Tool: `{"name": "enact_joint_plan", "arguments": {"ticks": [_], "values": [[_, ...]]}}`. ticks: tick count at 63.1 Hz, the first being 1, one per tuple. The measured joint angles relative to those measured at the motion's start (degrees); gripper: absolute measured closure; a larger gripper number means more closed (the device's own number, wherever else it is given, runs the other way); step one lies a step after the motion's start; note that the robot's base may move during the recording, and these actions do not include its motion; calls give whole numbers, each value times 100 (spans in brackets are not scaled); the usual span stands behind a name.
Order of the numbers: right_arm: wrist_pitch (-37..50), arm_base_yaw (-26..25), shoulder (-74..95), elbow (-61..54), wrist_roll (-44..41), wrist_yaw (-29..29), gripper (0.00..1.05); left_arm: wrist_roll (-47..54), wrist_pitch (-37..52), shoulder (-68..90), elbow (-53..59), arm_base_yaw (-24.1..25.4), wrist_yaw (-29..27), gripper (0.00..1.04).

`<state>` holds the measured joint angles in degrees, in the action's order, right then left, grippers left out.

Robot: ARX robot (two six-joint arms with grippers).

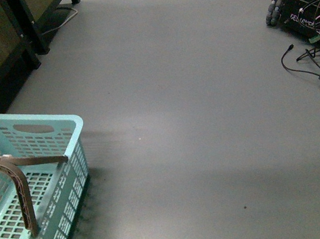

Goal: Pick lemon and mango into basket

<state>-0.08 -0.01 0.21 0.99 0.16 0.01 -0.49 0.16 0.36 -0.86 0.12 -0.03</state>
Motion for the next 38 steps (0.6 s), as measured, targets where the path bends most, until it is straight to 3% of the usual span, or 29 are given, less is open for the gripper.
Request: {"name": "enact_joint_plan", "arguments": {"ticks": [38], "values": [[0, 0, 0, 0, 0, 0, 9, 0, 0, 0, 0, 0, 0, 7]]}}
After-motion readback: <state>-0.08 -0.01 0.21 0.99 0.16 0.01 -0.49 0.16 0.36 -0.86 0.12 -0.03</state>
